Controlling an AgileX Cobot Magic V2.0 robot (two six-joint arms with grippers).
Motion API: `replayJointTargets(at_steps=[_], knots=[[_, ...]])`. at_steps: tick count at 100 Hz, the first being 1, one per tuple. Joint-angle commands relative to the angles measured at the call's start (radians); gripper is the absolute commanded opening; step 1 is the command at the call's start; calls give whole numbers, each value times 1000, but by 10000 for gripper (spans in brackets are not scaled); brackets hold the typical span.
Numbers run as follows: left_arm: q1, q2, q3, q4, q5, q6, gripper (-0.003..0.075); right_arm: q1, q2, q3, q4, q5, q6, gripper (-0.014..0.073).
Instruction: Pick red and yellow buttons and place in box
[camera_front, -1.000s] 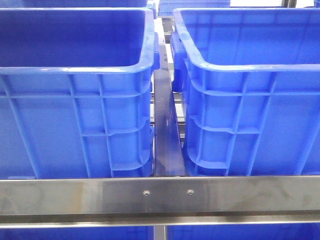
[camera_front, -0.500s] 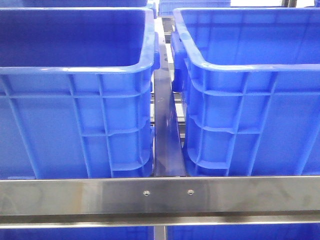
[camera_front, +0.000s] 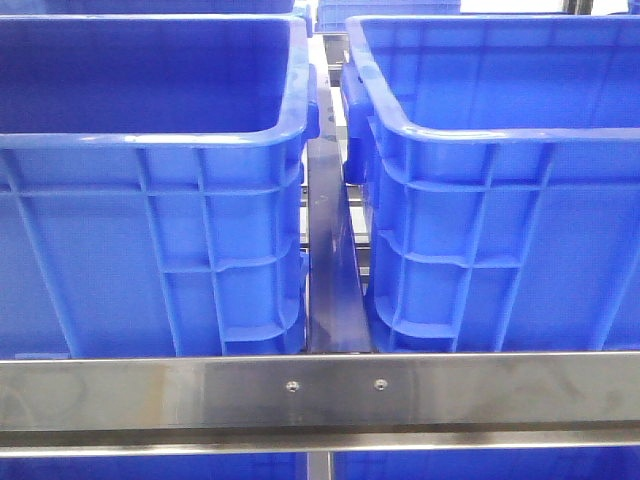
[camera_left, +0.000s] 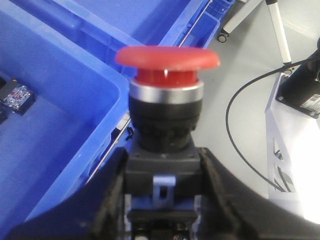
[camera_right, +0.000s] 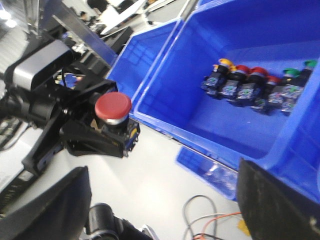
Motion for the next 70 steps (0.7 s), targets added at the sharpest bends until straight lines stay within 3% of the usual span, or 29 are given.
replayJointTargets(at_steps=[1,45,70], knots=[[-8,-4,-23,-64,22,2,-19,28,40,-33,124,5,-68,613],[-8,-4,-23,-64,20,2,-19,383,275,-180,147,-221,-144,613],[-8,-4,-23,-64,20,2,-19,484,420,-288,147,-243,-154,613]])
